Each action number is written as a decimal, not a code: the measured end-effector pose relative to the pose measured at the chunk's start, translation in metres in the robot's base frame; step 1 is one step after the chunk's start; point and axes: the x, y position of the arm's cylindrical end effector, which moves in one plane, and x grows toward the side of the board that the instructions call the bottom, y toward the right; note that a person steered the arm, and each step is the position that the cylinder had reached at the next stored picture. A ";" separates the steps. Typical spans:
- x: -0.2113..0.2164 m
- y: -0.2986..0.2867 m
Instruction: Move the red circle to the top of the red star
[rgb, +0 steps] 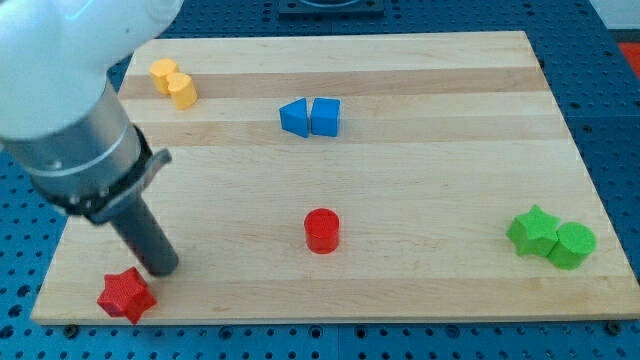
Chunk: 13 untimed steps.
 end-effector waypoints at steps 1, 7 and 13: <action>-0.044 -0.002; -0.026 0.191; 0.004 0.217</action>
